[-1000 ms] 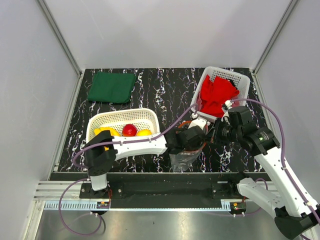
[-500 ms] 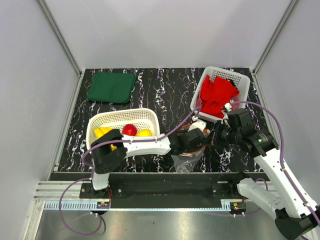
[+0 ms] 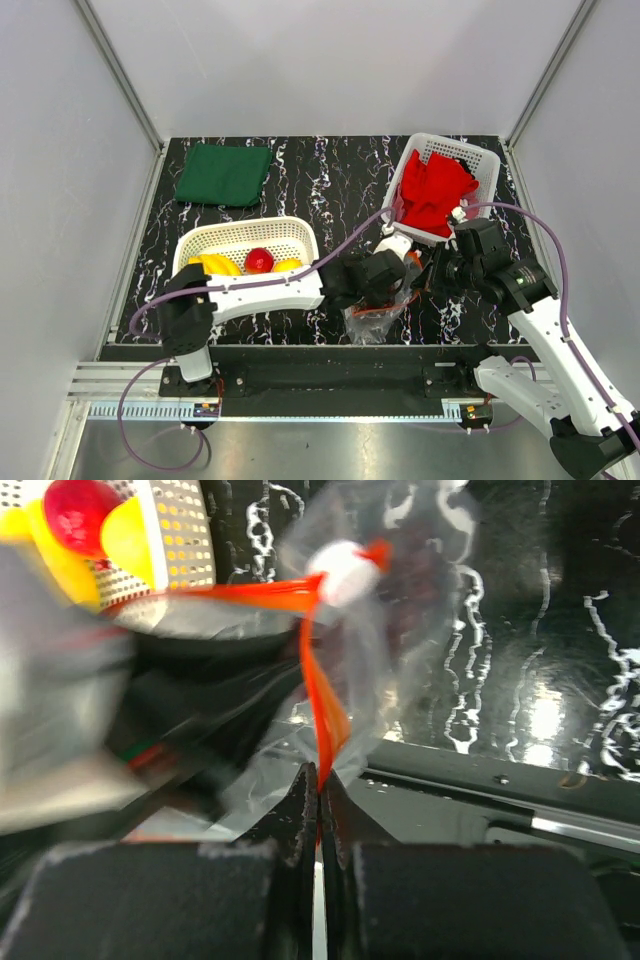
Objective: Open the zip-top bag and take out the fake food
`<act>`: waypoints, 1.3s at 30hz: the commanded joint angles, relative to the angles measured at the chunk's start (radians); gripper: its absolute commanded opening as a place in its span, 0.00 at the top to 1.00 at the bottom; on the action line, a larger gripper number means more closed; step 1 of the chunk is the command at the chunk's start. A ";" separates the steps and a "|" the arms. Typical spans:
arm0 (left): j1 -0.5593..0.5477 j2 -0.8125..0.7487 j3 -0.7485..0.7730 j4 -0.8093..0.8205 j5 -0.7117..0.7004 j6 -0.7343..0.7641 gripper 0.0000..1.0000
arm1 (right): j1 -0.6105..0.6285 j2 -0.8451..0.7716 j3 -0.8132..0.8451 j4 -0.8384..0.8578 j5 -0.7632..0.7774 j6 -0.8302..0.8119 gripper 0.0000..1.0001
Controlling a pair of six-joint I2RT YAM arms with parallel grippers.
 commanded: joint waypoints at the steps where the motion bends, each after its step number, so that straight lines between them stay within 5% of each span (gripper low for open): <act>1: -0.020 -0.110 0.118 -0.047 -0.008 0.039 0.94 | 0.006 -0.003 0.046 -0.033 0.068 -0.043 1.00; 26: -0.031 -0.083 0.494 -0.134 0.015 0.222 0.96 | 0.006 0.029 0.137 -0.085 0.045 -0.086 1.00; 39: -0.031 -0.314 0.603 -0.147 0.113 0.176 0.95 | 0.006 0.044 0.068 -0.053 0.105 -0.071 1.00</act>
